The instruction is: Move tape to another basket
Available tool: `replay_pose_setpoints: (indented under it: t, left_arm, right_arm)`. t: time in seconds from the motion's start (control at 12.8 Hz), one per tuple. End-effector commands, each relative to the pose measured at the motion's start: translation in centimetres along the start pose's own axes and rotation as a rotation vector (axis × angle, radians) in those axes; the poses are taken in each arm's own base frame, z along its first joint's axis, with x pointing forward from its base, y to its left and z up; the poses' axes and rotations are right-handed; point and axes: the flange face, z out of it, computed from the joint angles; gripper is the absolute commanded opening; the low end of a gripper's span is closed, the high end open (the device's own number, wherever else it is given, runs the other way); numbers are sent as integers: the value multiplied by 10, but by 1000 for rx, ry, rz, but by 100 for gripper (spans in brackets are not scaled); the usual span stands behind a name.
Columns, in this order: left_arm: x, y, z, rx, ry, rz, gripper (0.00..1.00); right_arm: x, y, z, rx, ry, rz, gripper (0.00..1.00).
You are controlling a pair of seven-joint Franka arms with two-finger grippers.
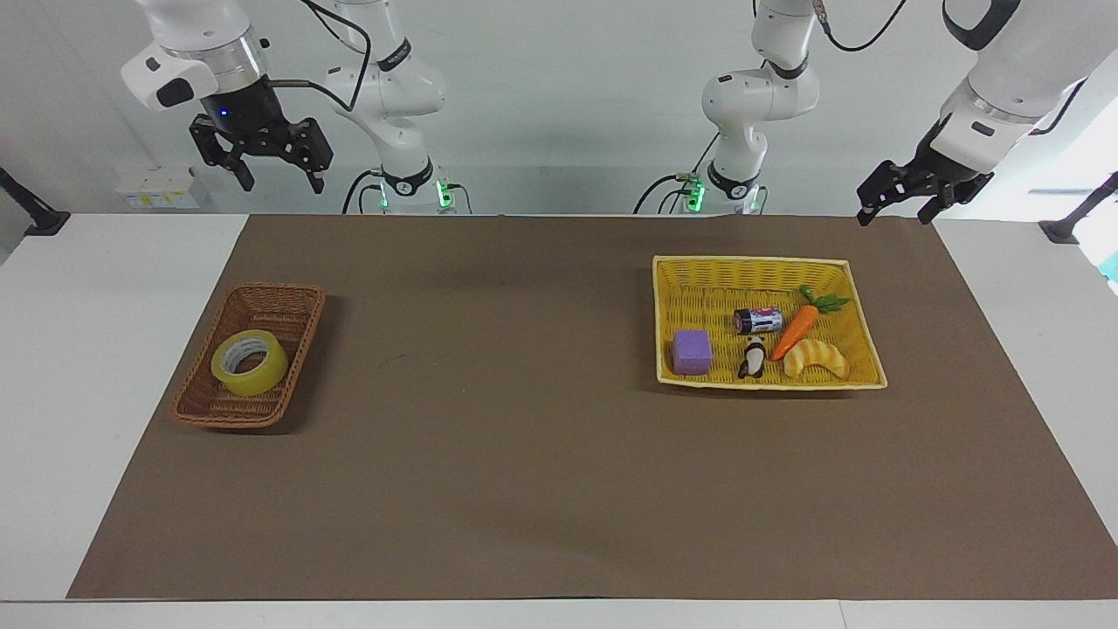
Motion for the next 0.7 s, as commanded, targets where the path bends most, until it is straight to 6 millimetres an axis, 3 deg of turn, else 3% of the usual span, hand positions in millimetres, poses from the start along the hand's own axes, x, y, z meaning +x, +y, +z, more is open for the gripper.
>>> replay_pose_setpoints:
  t: [0.0,0.62]
  left_arm:
    - [-9,-3,0,-11,-6,4,100]
    - [-9,-3,0,-11,-6,4,100]
  right_arm:
    - [-5,5,-3,-2,-1,-14,100]
    - [-5,2,-3,16,5,-14,100]
